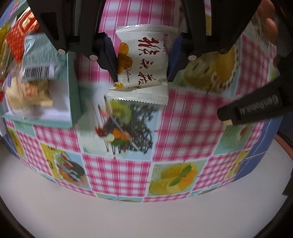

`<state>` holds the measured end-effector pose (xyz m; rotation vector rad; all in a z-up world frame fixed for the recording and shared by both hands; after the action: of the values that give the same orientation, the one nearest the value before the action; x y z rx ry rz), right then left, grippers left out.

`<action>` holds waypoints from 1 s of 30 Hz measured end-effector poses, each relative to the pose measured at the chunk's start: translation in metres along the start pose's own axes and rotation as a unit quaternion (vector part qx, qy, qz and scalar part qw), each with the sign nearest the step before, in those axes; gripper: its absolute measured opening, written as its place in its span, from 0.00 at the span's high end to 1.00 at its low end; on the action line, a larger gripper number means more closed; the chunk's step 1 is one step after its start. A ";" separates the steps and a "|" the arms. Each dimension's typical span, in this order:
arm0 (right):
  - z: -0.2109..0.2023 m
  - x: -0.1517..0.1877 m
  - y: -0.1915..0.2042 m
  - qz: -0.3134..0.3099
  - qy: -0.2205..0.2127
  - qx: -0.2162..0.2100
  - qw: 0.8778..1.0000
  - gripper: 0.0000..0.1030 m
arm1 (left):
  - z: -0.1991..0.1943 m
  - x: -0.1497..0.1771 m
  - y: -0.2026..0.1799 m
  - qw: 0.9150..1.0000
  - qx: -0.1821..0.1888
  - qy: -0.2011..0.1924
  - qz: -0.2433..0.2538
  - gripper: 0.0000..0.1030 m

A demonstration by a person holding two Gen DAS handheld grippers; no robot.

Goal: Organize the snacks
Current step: 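Carry the pudding cup and white pack over the tray and open both tools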

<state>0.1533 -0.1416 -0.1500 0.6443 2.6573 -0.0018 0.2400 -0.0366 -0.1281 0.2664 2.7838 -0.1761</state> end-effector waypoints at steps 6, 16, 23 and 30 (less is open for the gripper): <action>-0.020 0.016 -0.020 0.032 0.008 -0.013 0.999 0.47 | -0.022 0.018 0.002 1.000 0.022 -0.004 -0.021 0.63; -0.076 0.020 -0.046 0.071 -0.018 -0.036 0.997 0.47 | -0.075 0.026 -0.008 0.997 0.061 -0.031 -0.028 0.63; -0.095 0.024 -0.065 0.084 -0.023 -0.032 0.996 0.47 | -0.100 0.037 -0.023 0.996 0.078 -0.047 -0.022 0.63; -0.107 0.035 -0.077 0.097 -0.025 -0.032 0.995 0.47 | -0.119 0.055 -0.051 0.995 0.081 -0.057 0.008 0.63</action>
<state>0.0494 -0.1852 -0.0723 0.8663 2.5267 0.1189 0.1409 -0.0590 -0.0308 0.3082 2.6560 -0.4017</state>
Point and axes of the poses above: each gripper's, at about its wrist camera, not at the fingertips, and z roughly the way its jaws point, y to its left, x to its underside, the point moved 6 cm from there along z, roughly the way its jaws point, and after that the axes turned 6 degrees about z, right-handed, at the moved point
